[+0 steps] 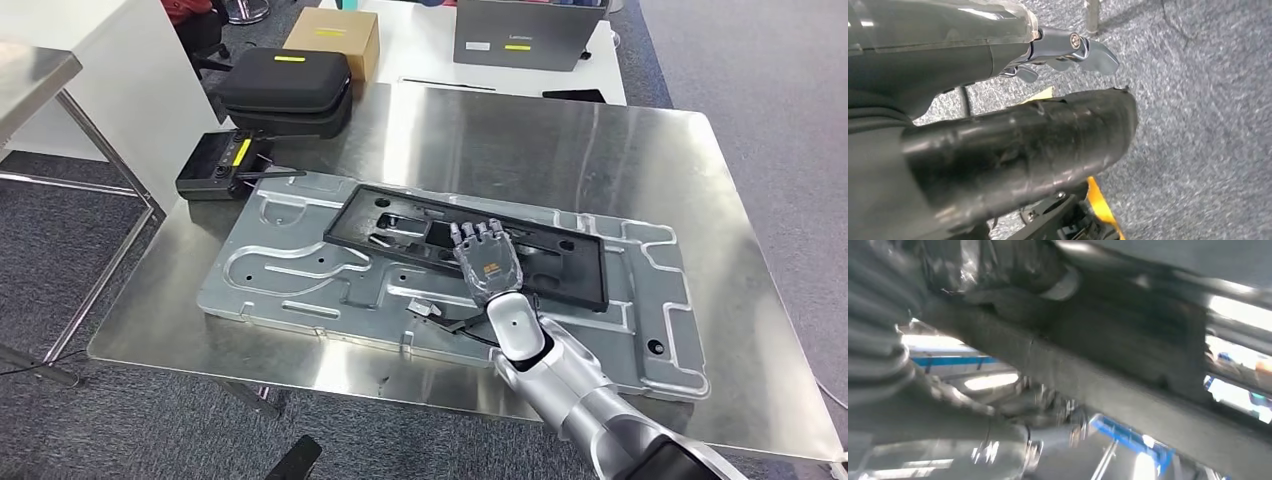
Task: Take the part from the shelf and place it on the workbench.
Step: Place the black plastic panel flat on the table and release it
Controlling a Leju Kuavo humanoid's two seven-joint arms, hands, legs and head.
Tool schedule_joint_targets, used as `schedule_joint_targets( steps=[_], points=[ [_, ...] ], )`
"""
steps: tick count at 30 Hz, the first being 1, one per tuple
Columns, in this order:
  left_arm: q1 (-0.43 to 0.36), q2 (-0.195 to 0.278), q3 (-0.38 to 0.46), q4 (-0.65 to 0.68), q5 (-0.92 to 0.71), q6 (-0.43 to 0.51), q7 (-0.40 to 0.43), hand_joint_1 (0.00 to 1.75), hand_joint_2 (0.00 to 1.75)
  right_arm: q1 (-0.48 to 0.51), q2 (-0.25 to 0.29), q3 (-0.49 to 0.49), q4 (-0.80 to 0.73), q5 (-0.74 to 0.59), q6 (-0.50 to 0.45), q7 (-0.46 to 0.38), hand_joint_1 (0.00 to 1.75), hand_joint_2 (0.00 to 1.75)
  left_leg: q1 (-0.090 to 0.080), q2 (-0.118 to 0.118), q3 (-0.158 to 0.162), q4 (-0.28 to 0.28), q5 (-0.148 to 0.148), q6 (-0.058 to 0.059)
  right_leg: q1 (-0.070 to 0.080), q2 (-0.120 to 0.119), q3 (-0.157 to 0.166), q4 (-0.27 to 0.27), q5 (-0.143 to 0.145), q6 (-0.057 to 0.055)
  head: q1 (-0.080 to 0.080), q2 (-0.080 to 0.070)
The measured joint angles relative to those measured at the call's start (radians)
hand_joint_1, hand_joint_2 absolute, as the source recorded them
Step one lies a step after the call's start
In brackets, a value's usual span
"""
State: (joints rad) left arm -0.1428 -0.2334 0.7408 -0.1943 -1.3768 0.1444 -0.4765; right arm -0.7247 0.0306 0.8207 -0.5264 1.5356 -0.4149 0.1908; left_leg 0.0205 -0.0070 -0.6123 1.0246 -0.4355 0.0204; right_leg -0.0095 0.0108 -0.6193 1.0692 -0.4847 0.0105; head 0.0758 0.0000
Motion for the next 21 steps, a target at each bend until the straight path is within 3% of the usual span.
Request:
schedule_joint_targets(
  steps=[3,4,5,6,9,11,13,15,16,19,20,21],
  points=[
    [0.002,0.000,0.000,0.000,0.007,0.005,-0.001,0.00,0.00,0.004,-0.032,-0.013,-0.033,0.008,0.000,-0.013,0.00,0.00,-0.002,0.001,0.003,-0.002,-0.001,0.012,-0.003,-0.003,-0.086,0.182,-0.090,0.009,0.000,0.000],
    [0.003,0.001,0.000,0.000,0.008,0.005,-0.001,0.00,0.00,0.007,-0.040,-0.017,-0.042,0.010,0.000,-0.015,0.00,0.00,-0.003,0.001,0.003,-0.002,-0.001,0.013,-0.003,-0.003,-0.114,0.238,-0.107,0.010,0.000,0.000],
    [0.005,0.001,0.000,0.000,0.010,0.005,-0.001,0.00,0.00,0.008,-0.046,-0.020,-0.050,0.011,0.001,-0.016,0.00,0.00,-0.005,0.001,0.004,-0.002,-0.002,0.014,-0.003,-0.004,-0.127,0.262,-0.105,0.009,0.000,0.000],
    [0.005,0.001,0.000,0.000,0.011,0.005,-0.001,0.00,0.00,0.009,-0.051,-0.023,-0.057,0.013,0.002,-0.018,0.00,0.00,-0.006,0.001,0.006,-0.002,-0.002,0.014,-0.003,-0.004,-0.120,0.245,-0.084,0.007,0.000,0.000],
    [0.006,0.001,0.000,0.000,0.017,0.008,-0.002,0.00,0.00,0.009,-0.067,-0.032,-0.084,0.018,0.013,-0.031,0.00,0.00,-0.011,0.000,0.011,0.000,-0.006,0.011,0.002,-0.005,-0.023,0.039,0.016,-0.010,0.000,0.000],
    [0.006,0.002,0.000,0.000,0.022,0.012,-0.004,0.00,0.00,0.011,-0.079,-0.035,-0.115,0.019,0.030,-0.044,0.00,0.00,-0.013,0.000,0.008,0.001,-0.006,0.005,0.008,-0.006,0.008,-0.031,0.031,-0.016,0.000,0.000],
    [0.006,0.002,-0.001,0.000,0.028,0.016,-0.007,0.00,0.00,0.018,-0.092,-0.037,-0.151,0.018,0.045,-0.054,0.00,0.00,-0.014,0.000,0.007,-0.001,-0.006,-0.004,0.009,-0.005,0.010,-0.036,0.032,-0.020,-0.001,0.000],
    [0.007,0.003,-0.001,0.000,0.037,0.022,-0.010,0.00,0.00,0.028,-0.113,-0.042,-0.195,0.016,0.056,-0.060,0.00,0.00,-0.013,0.001,-0.002,0.022,-0.025,-0.013,0.002,-0.007,0.015,-0.045,0.036,-0.029,-0.002,0.000],
    [0.008,0.003,-0.001,0.000,0.042,0.025,-0.011,0.00,0.00,0.034,-0.125,-0.045,-0.222,0.013,0.062,-0.061,0.00,0.00,-0.013,0.001,-0.018,0.059,-0.049,-0.018,-0.001,-0.008,0.018,-0.048,0.038,-0.034,-0.002,0.000],
    [0.016,0.005,0.000,0.000,0.058,0.035,-0.015,0.00,0.00,0.066,-0.181,-0.056,-0.318,-0.010,0.100,-0.073,0.00,0.00,-0.007,0.002,-0.100,0.242,-0.134,-0.028,-0.002,-0.011,0.019,-0.048,0.037,-0.040,-0.004,0.000],
    [0.020,0.006,0.000,0.000,0.064,0.038,-0.018,0.00,0.00,0.079,-0.207,-0.060,-0.357,-0.025,0.122,-0.081,0.00,0.00,-0.006,0.002,-0.117,0.277,-0.139,-0.030,-0.002,-0.011,0.020,-0.046,0.035,-0.040,-0.004,0.000],
    [0.024,0.008,0.000,0.000,0.070,0.045,-0.019,0.00,0.00,0.093,-0.236,-0.065,-0.399,-0.045,0.144,-0.090,0.00,0.00,-0.005,0.002,-0.116,0.272,-0.124,-0.031,-0.003,-0.011,0.021,-0.045,0.033,-0.038,-0.004,0.000]
  ],
)
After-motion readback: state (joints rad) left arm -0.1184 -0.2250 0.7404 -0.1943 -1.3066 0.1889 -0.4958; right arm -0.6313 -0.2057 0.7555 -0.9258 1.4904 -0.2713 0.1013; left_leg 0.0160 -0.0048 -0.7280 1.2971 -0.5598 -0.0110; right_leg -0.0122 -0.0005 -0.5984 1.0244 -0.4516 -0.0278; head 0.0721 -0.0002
